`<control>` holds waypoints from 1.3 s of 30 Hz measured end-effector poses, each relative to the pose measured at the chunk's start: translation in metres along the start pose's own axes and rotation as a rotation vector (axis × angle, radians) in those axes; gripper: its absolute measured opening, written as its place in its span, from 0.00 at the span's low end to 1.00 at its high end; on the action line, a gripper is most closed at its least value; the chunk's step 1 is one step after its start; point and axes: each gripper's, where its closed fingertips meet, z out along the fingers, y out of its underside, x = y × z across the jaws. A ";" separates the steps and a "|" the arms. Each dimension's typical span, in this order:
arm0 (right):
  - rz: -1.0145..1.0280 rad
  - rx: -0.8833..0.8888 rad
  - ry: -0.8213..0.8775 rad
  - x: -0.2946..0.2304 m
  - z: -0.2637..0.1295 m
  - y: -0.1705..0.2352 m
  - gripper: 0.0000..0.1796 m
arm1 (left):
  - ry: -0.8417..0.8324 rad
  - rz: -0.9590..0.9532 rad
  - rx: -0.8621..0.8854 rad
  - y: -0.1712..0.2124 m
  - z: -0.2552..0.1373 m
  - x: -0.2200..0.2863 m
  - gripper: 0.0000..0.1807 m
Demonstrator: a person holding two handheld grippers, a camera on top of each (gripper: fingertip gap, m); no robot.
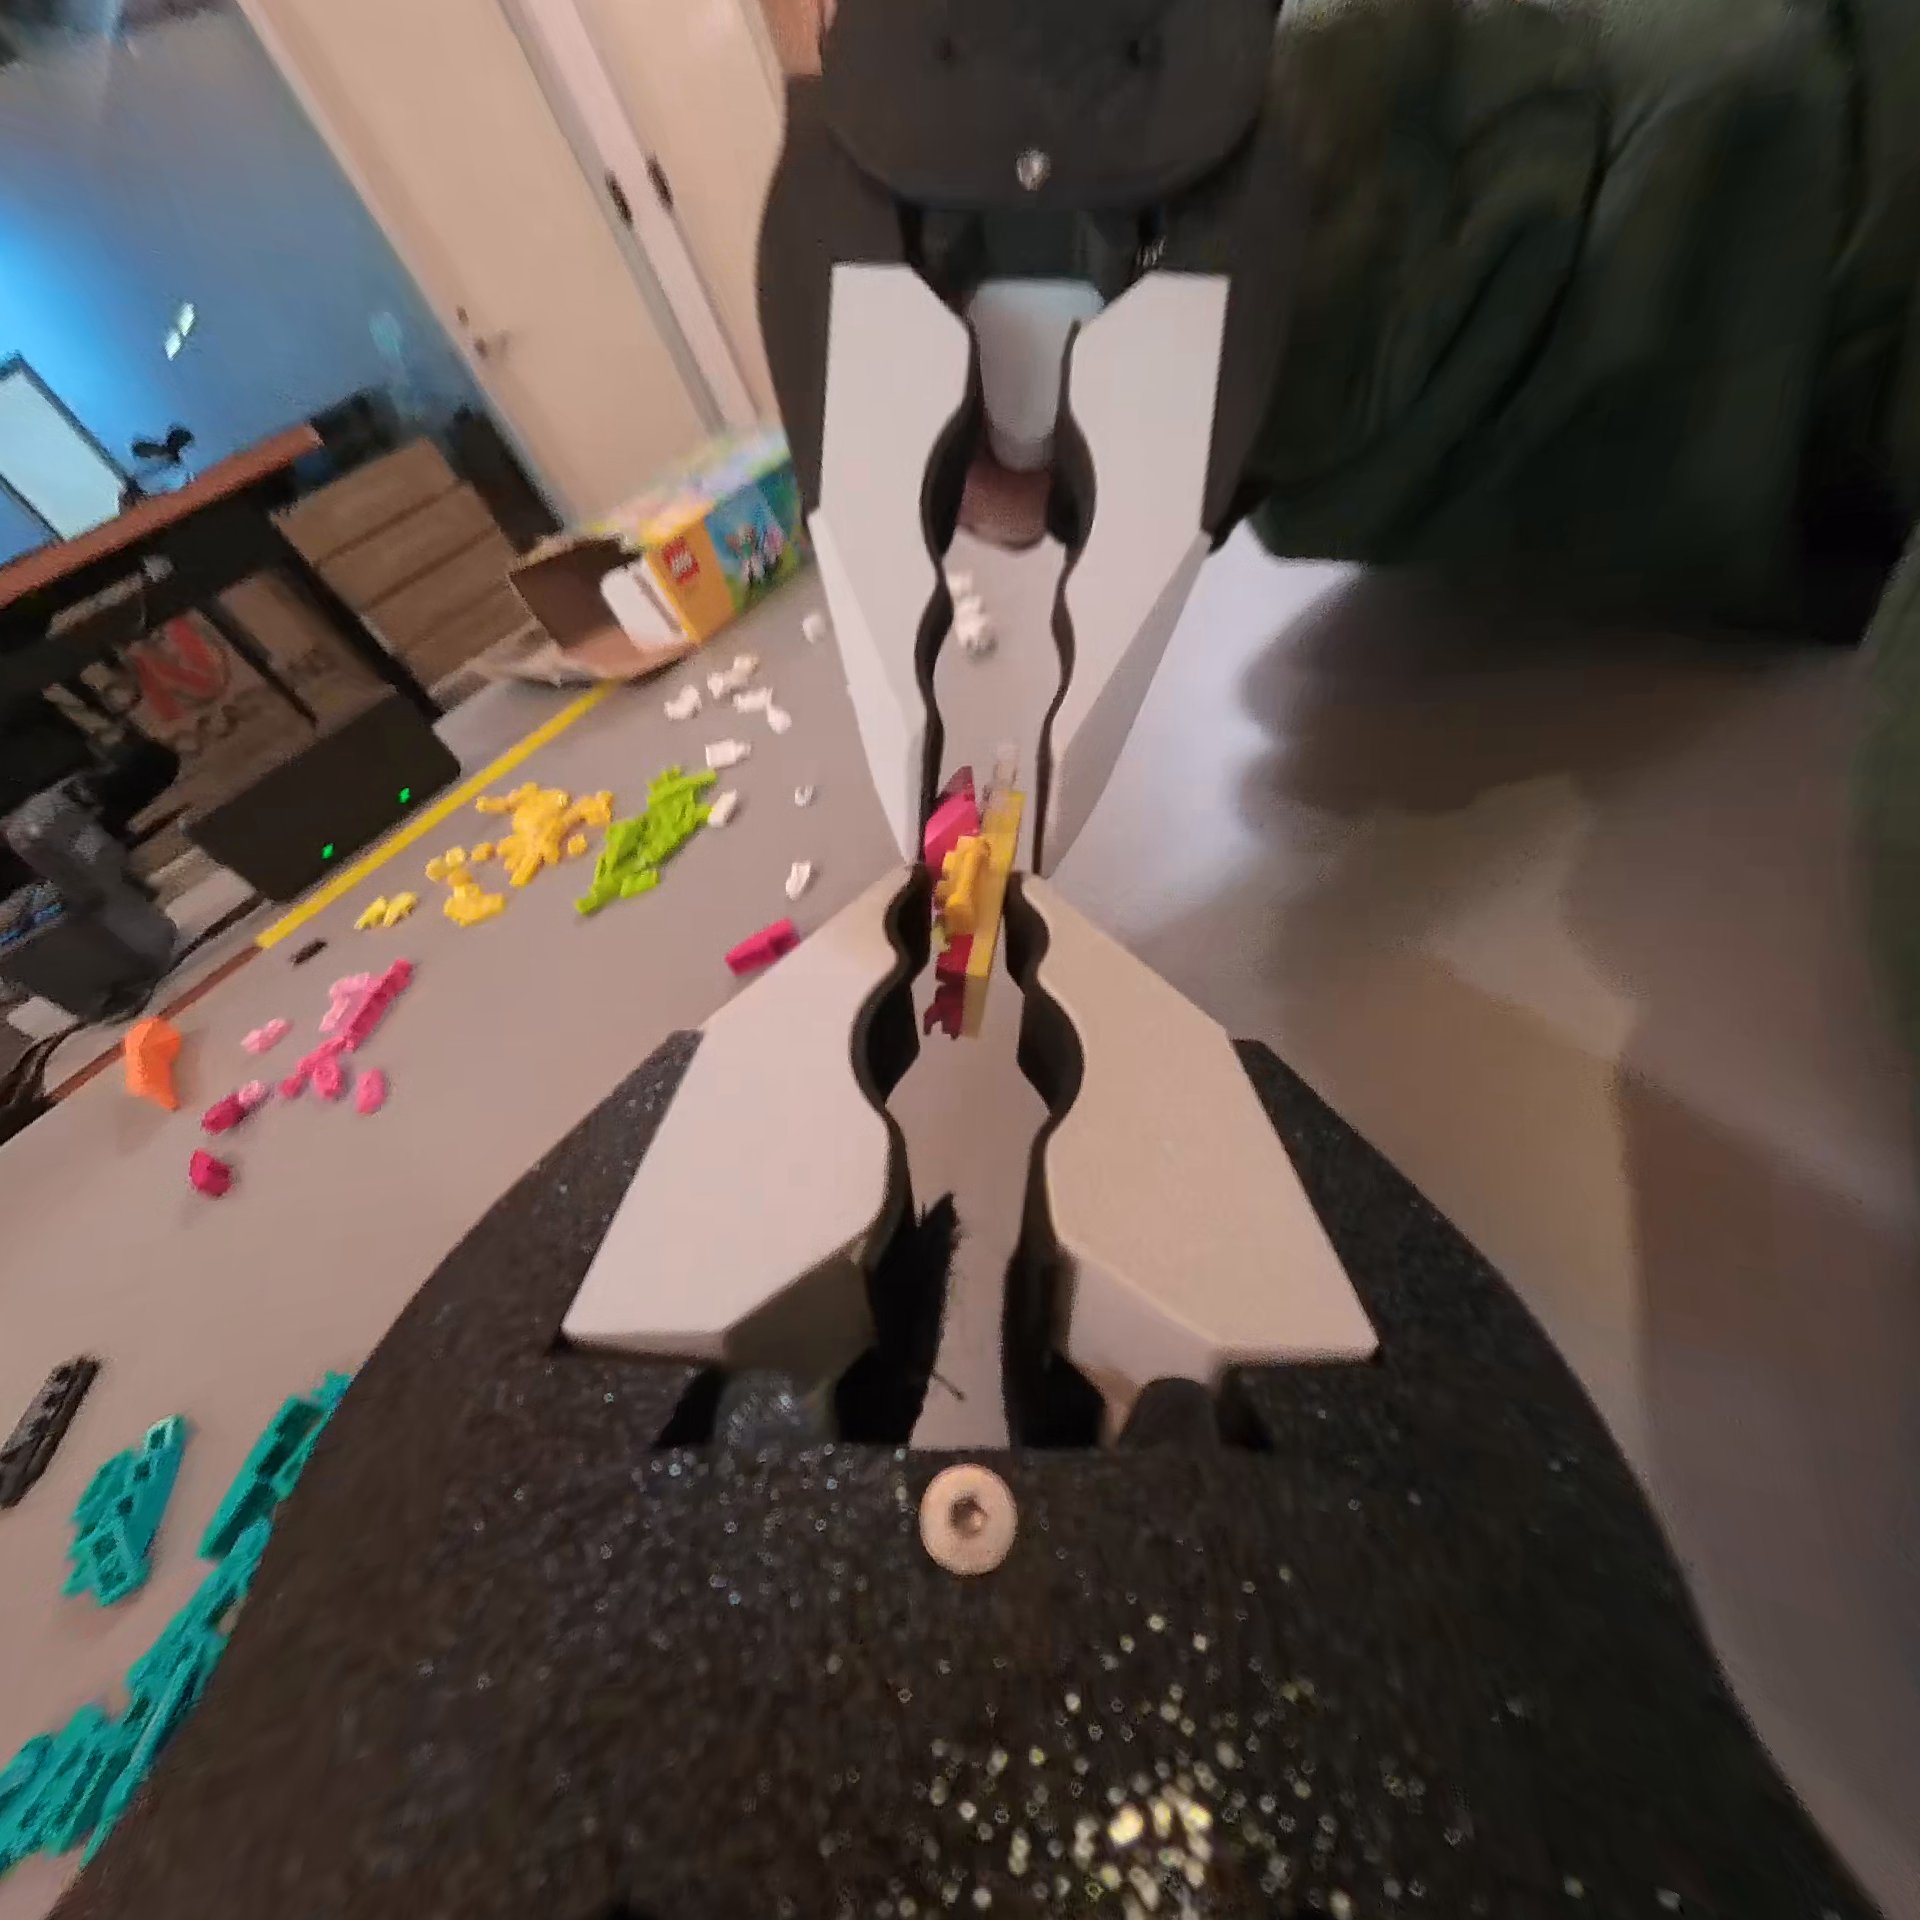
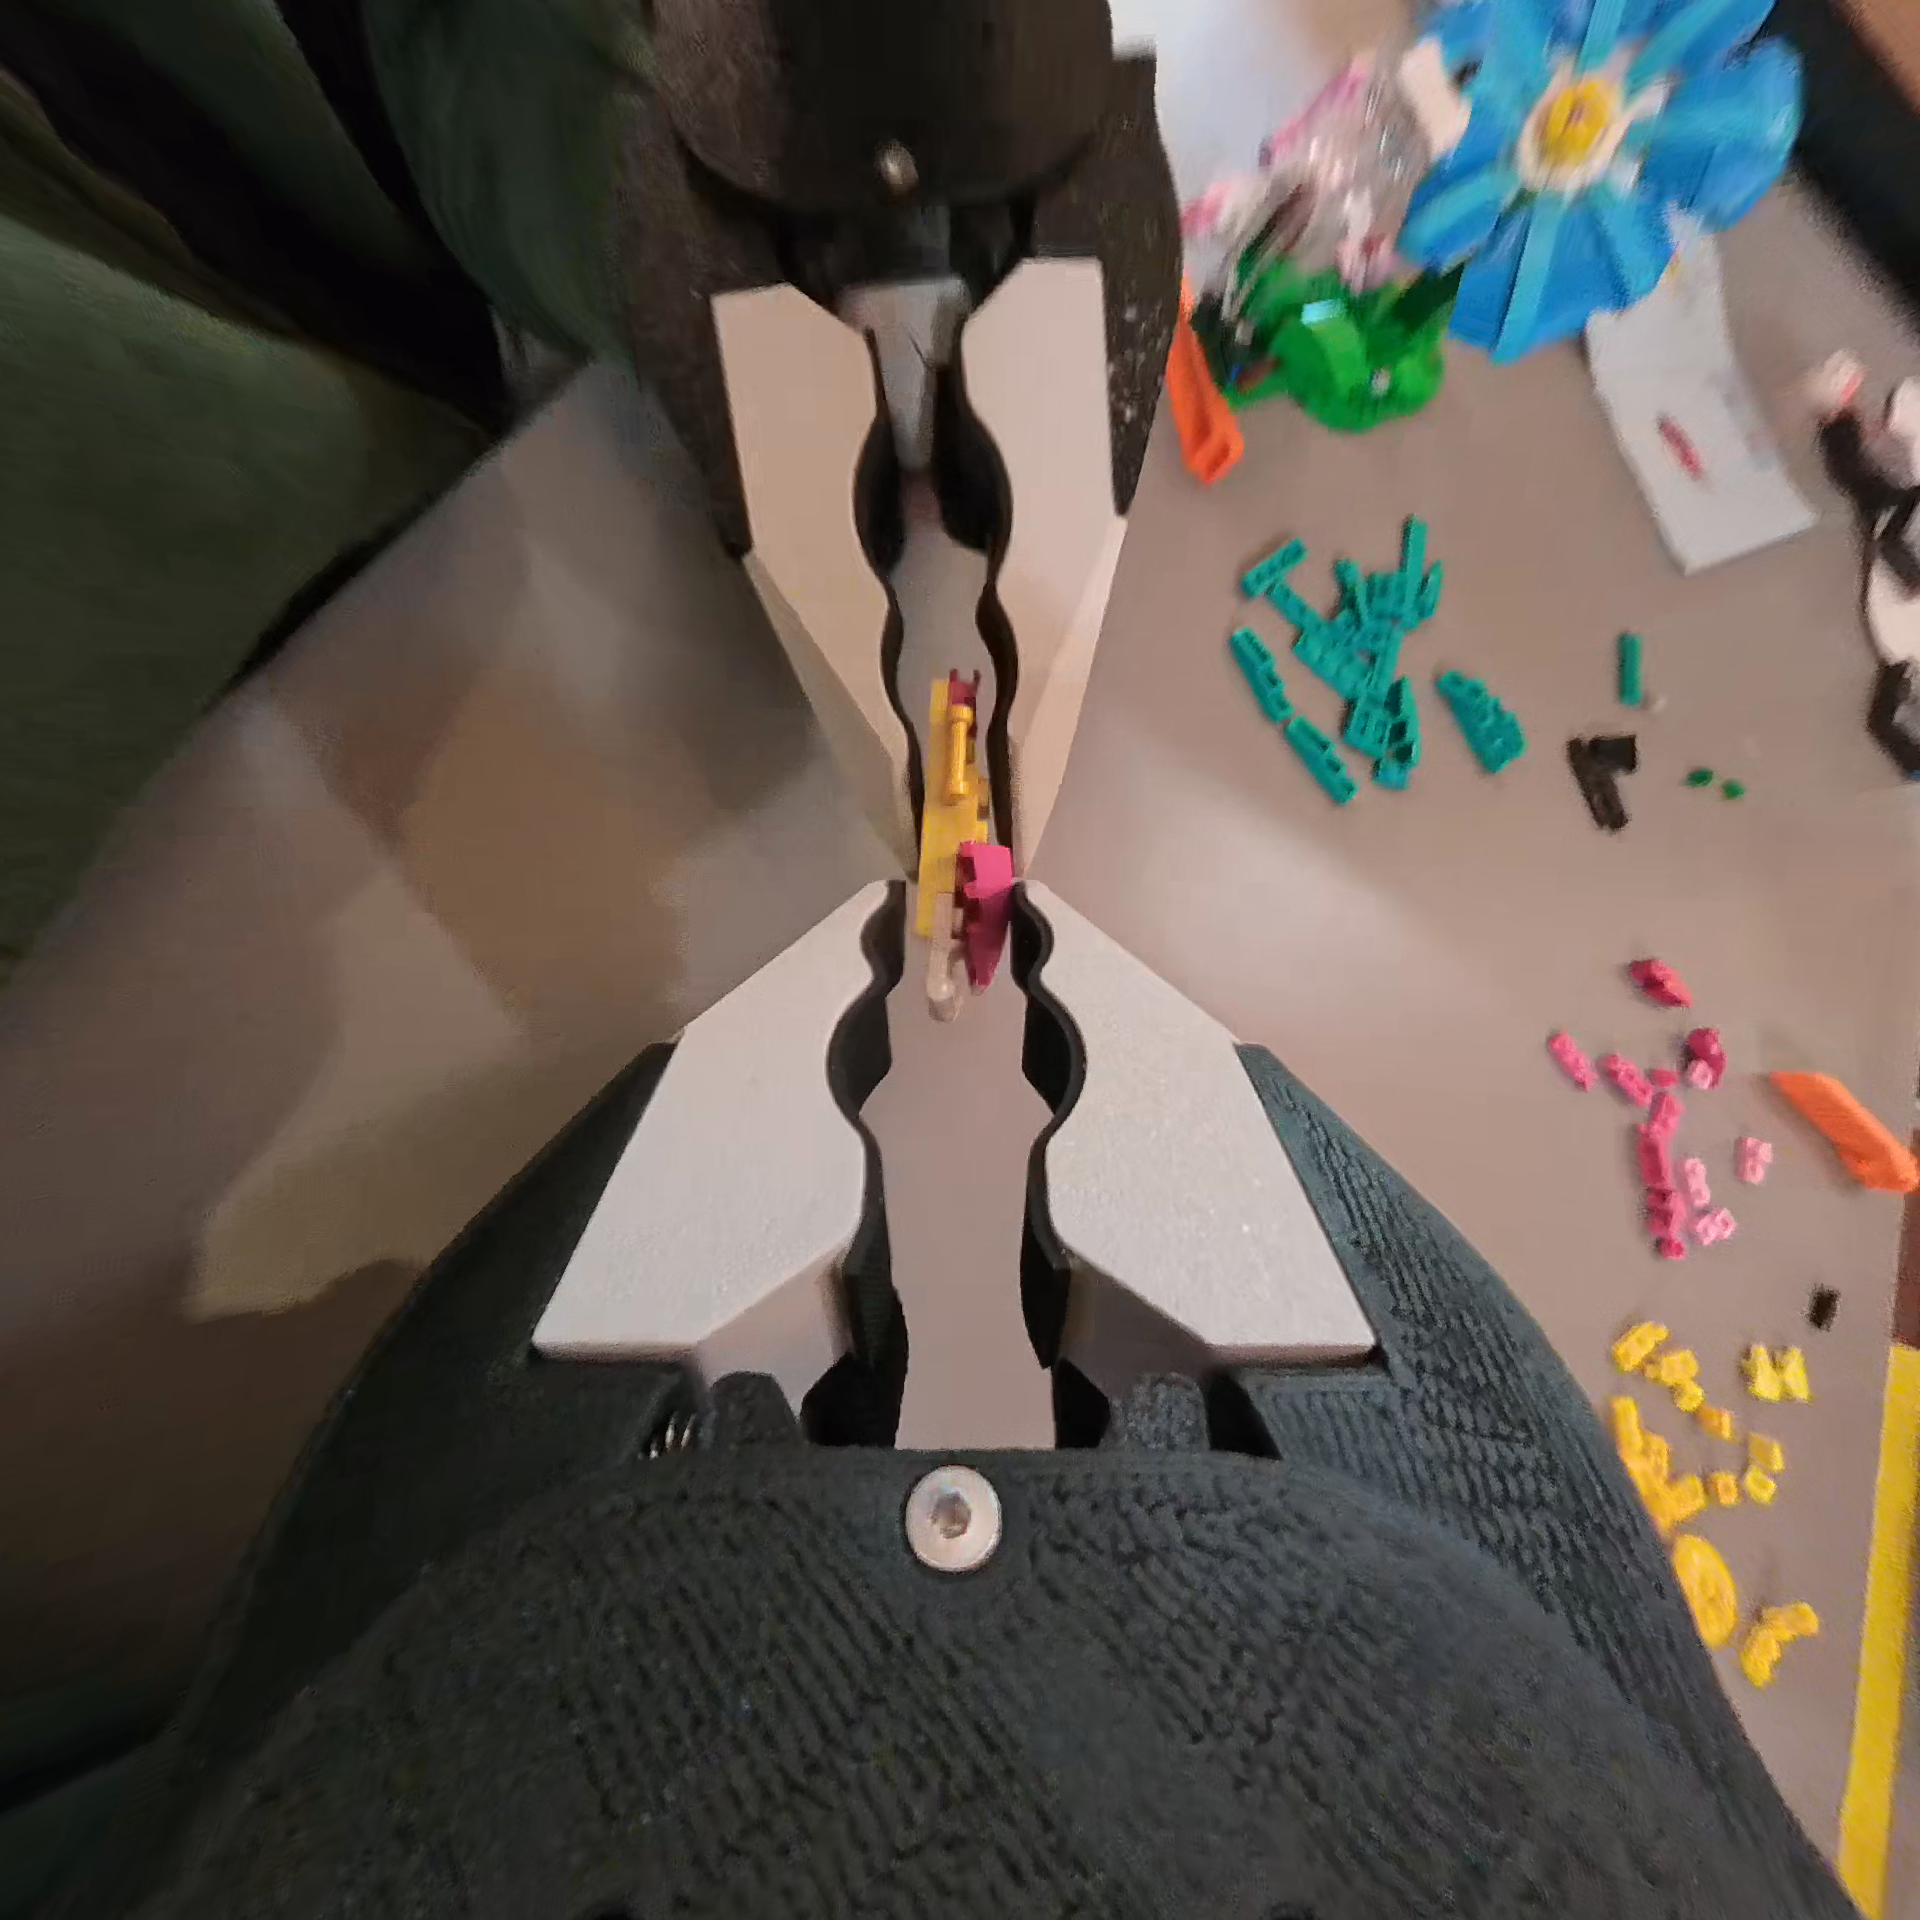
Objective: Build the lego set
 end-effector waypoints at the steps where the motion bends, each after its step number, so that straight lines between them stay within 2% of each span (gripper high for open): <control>1: -0.001 0.038 -0.003 0.000 -0.004 -0.006 0.10 | 0.006 -0.009 0.042 -0.006 -0.003 0.000 0.06; 8: -0.048 0.213 0.020 0.001 -0.020 -0.032 0.08 | 0.054 -0.060 0.248 -0.034 -0.020 0.000 0.06; 14: -0.088 0.190 0.053 0.001 -0.020 -0.035 0.08 | 0.032 -0.021 0.274 -0.037 -0.022 0.000 0.07; 16: -0.099 0.176 0.054 0.000 -0.019 -0.034 0.08 | 0.010 -0.024 0.308 -0.043 -0.023 -0.002 0.13; 19: -0.114 0.145 0.058 -0.001 -0.014 -0.032 0.08 | 0.033 -0.016 0.285 -0.039 -0.021 0.002 0.15; 24: -0.100 0.150 0.044 -0.001 -0.013 -0.031 0.08 | 0.020 0.043 0.243 -0.036 -0.019 0.004 0.13; 27: -0.047 0.188 0.035 0.002 -0.015 -0.033 0.08 | -0.008 0.048 0.256 -0.038 -0.023 -0.001 0.08; 34: -0.086 0.260 0.037 0.000 -0.019 -0.039 0.08 | 0.023 0.024 0.292 -0.043 -0.026 0.002 0.08; 39: -0.115 0.212 0.059 0.000 -0.018 -0.037 0.08 | 0.023 0.026 0.288 -0.042 -0.026 0.002 0.08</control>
